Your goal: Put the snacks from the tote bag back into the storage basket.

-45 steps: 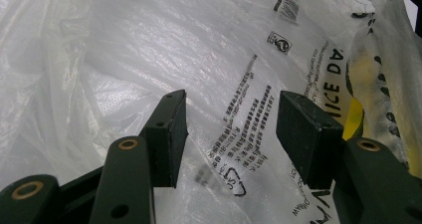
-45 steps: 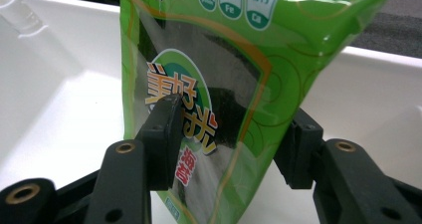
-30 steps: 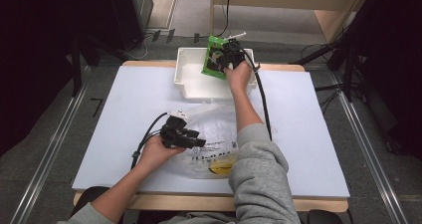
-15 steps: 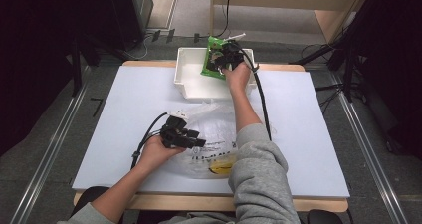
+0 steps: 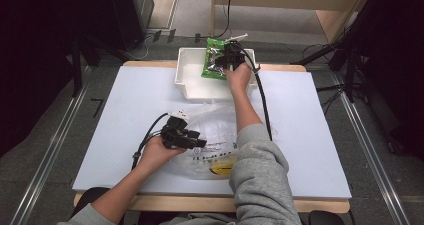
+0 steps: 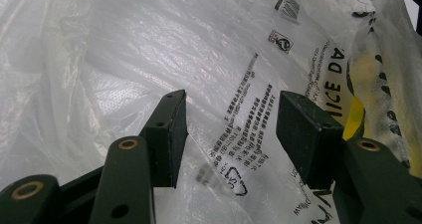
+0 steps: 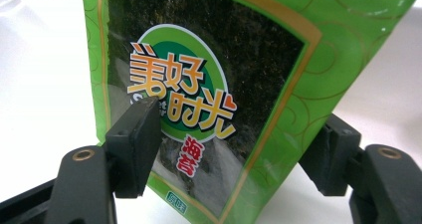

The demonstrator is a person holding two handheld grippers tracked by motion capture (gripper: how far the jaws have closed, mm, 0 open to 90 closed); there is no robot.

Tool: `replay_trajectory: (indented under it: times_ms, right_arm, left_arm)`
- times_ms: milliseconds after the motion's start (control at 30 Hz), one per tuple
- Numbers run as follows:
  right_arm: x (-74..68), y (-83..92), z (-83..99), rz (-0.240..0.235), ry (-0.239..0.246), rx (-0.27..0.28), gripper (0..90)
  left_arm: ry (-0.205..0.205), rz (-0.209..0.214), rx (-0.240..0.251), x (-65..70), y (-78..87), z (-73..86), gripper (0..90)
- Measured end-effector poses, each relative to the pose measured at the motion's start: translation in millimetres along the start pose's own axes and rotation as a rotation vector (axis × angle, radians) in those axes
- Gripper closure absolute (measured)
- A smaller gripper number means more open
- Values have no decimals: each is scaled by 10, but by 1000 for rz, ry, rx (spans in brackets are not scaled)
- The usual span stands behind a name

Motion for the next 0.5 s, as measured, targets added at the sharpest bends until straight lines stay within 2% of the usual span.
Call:
replay_trajectory:
  times_ms: [500]
  right_arm:
    - [-10,-11,10,5,3,-8,318]
  left_arm:
    - [0,0,-1,-1,0,1,472]
Point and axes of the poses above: each handheld gripper's, and its own axes: y roughly backward along the jaws, z roughly out of its underside, x roughly to its right, the point moved 2 cm from there along -y, roughly forward along the jaws, and after that the axes turned 12 degrees about -x, right-handed, at the moved point
